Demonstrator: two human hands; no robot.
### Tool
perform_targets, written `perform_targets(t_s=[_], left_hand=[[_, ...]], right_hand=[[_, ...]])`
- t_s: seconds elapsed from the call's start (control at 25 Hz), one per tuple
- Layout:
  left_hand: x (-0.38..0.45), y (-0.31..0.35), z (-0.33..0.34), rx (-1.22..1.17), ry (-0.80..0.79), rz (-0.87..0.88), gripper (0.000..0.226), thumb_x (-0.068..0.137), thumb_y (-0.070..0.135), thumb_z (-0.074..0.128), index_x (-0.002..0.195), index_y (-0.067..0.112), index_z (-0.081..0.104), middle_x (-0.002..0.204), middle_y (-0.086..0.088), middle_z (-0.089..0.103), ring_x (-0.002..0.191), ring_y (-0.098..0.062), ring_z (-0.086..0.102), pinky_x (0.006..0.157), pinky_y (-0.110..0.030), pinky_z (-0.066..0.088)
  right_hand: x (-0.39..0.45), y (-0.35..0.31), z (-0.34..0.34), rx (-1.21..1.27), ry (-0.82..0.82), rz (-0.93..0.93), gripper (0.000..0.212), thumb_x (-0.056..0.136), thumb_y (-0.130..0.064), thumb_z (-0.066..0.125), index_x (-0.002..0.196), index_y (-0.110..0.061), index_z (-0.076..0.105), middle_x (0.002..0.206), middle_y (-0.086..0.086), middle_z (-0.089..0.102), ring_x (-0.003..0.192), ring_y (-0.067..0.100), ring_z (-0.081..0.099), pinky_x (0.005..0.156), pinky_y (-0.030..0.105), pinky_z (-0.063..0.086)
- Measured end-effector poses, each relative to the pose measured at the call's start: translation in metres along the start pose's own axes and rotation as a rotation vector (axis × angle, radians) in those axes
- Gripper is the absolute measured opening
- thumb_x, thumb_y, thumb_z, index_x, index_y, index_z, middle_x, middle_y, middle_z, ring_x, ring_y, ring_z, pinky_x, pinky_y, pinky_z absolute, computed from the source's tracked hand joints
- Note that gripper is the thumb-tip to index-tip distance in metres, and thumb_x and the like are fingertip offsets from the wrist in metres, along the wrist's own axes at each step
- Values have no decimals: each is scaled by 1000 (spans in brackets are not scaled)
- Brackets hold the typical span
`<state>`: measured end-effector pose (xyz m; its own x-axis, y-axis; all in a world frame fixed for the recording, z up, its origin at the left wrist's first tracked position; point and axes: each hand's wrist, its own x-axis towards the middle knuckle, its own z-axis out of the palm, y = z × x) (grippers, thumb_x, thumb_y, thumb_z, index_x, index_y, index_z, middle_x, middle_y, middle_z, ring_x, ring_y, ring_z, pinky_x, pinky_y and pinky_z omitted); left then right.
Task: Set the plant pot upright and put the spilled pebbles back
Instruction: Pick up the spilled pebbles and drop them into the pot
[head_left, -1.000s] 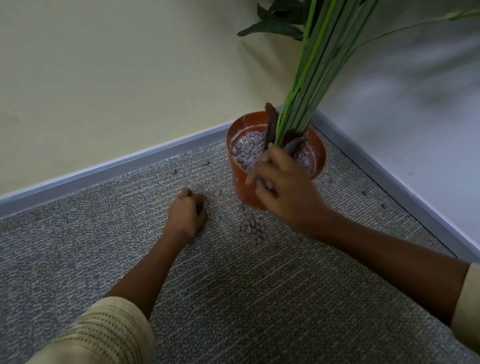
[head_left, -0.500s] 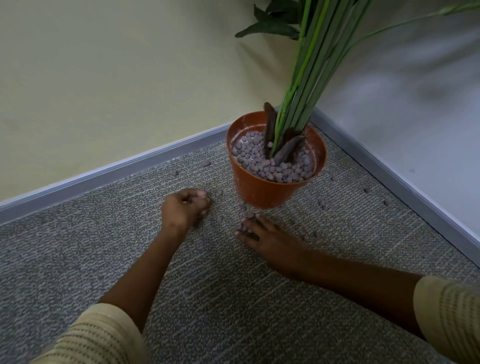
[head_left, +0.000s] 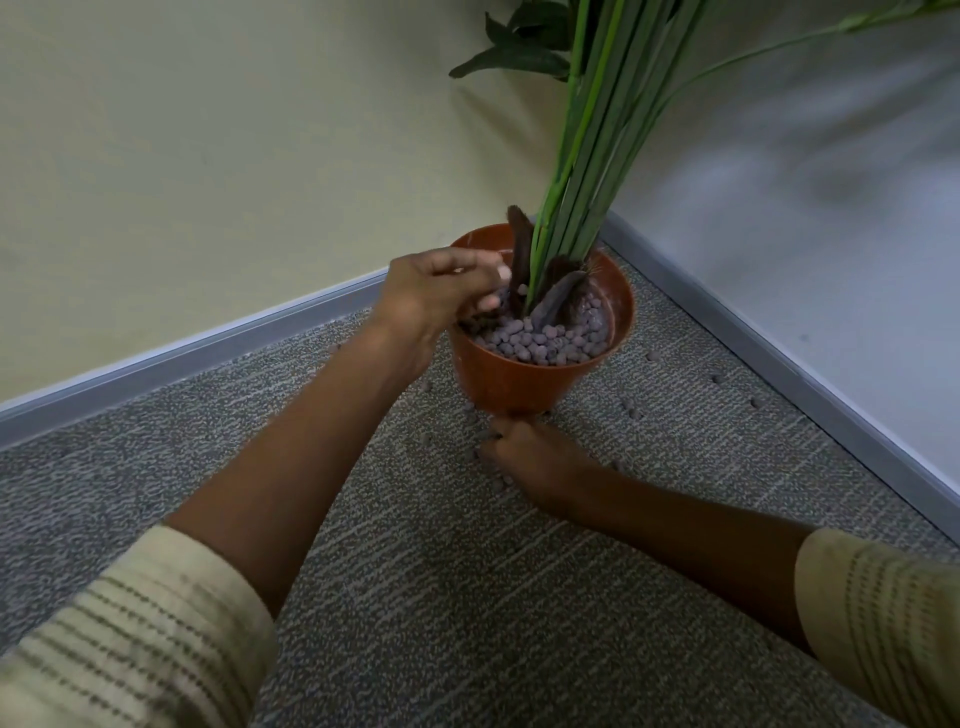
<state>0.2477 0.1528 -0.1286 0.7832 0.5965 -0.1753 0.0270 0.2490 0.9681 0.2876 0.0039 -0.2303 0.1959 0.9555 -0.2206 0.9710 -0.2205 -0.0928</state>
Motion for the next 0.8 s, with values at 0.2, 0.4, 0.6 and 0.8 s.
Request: perform_targets(t_s=[0.2, 0.4, 0.6, 0.8], left_hand=[[2, -12, 6, 286, 75, 84, 24, 83, 10, 68, 105, 1, 69, 84, -8, 68, 47, -2, 61, 56, -15, 56], [10, -25, -38, 467, 360, 295, 23, 90, 28, 59, 96, 10, 72, 62, -2, 65, 42, 1, 60, 54, -21, 56], [5, -87, -130, 874, 643, 37, 25, 92, 17, 55, 107, 4, 69, 108, -24, 68, 94, -35, 66, 89, -41, 52], [12, -112, -146, 1212, 375, -2, 36, 92, 8, 47, 126, 2, 56, 132, -26, 51, 112, -44, 55, 96, -43, 45]], right_hand=[[-4, -10, -11, 85, -7, -8, 28, 85, -3, 50, 106, -7, 68, 115, 15, 62, 104, 31, 60, 84, 39, 52], [-8, -26, -50, 351, 158, -17, 17, 85, 1, 57, 84, -9, 71, 92, 8, 63, 84, 22, 63, 73, 32, 53], [-13, -24, -103, 545, 465, 10, 16, 82, -5, 66, 95, -9, 73, 95, 9, 72, 72, 4, 58, 73, 10, 51], [6, 5, -124, 457, 693, 177, 23, 81, -7, 67, 103, -12, 72, 106, 8, 71, 93, 11, 59, 91, 26, 50]])
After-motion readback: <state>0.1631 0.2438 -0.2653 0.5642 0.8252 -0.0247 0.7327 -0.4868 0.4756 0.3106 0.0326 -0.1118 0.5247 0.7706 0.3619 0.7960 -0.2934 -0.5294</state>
